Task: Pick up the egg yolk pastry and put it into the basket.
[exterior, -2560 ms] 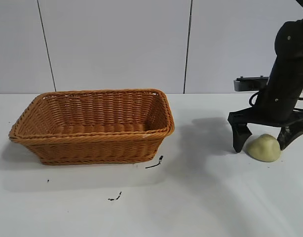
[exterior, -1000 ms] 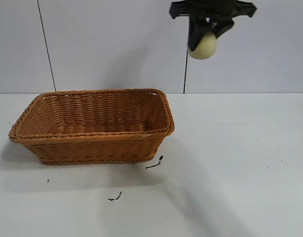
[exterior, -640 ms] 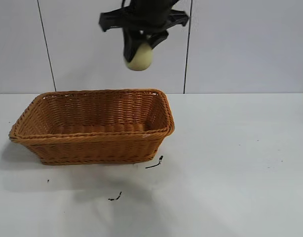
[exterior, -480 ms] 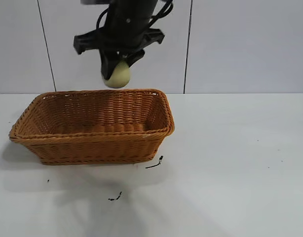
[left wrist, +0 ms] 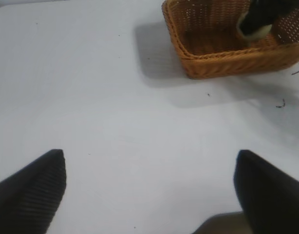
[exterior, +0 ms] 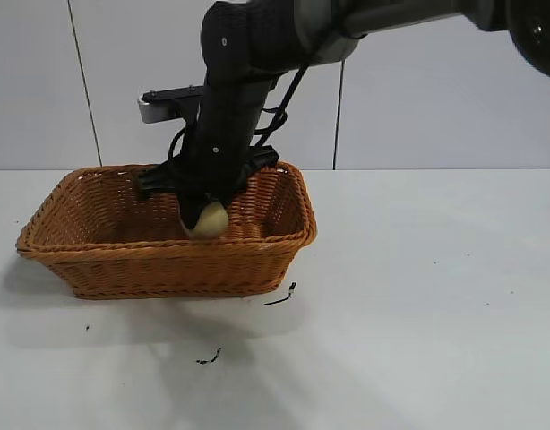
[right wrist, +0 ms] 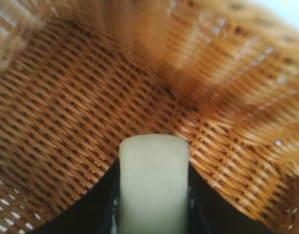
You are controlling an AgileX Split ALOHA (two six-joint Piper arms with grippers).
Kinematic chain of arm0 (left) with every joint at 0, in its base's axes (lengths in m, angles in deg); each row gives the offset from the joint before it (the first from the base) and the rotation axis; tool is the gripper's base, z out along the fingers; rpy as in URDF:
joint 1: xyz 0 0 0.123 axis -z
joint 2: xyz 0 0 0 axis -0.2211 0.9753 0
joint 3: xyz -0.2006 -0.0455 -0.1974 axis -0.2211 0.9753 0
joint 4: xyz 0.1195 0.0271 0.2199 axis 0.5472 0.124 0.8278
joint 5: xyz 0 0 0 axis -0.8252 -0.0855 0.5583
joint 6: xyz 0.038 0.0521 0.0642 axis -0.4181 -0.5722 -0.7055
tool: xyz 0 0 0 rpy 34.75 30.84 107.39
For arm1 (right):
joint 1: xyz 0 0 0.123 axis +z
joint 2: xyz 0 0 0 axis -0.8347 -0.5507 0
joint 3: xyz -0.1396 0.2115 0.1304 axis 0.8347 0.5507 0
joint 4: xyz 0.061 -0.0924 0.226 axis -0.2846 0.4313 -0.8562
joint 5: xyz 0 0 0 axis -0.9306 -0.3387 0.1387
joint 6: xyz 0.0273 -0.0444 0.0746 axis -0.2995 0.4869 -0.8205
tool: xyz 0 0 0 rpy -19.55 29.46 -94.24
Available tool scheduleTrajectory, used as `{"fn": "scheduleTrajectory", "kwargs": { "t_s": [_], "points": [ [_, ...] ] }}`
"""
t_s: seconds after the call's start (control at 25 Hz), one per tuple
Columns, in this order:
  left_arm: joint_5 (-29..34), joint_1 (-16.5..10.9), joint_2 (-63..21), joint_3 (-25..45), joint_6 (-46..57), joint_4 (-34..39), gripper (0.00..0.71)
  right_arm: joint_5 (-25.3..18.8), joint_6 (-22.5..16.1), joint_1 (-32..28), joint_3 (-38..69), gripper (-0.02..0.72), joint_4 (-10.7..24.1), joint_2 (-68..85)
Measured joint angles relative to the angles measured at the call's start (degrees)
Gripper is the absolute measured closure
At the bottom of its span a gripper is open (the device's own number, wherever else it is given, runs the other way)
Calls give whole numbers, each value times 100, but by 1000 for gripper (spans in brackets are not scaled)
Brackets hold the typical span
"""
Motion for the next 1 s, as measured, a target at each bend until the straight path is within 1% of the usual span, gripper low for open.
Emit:
{"fn": "scheduleTrajectory", "kwargs": {
  "t_s": [0.08, 0.12, 0.16, 0.24, 0.32, 0.52, 0.6, 0.68, 0.76, 1.0],
  "points": [
    [0, 0, 0, 0, 0, 0, 14, 26, 0, 0, -11, 266, -5, 19],
    [0, 0, 0, 0, 0, 0, 14, 26, 0, 0, -11, 170, -5, 37],
    [0, 0, 0, 0, 0, 0, 14, 20, 0, 0, -11, 104, -5, 71],
    [0, 0, 0, 0, 0, 0, 14, -92, 0, 0, -109, 46, 12, 147],
    [0, 0, 0, 0, 0, 0, 14, -317, 0, 0, -337, 22, 81, 235],
    [0, 0, 0, 0, 0, 0, 14, -1368, -5, -53, -1173, 10, 193, 433],
    [0, 0, 0, 0, 0, 0, 14, -1664, -5, -169, -1483, 10, 236, 446],
    [0, 0, 0, 0, 0, 0, 14, -1804, -5, -370, -1687, 10, 254, 457],
    [0, 0, 0, 0, 0, 0, 14, -1842, -5, -621, -1795, 10, 261, 457],
    [0, 0, 0, 0, 0, 0, 14, -2067, -5, -1682, -1822, 10, 282, 457]
  ]
}}
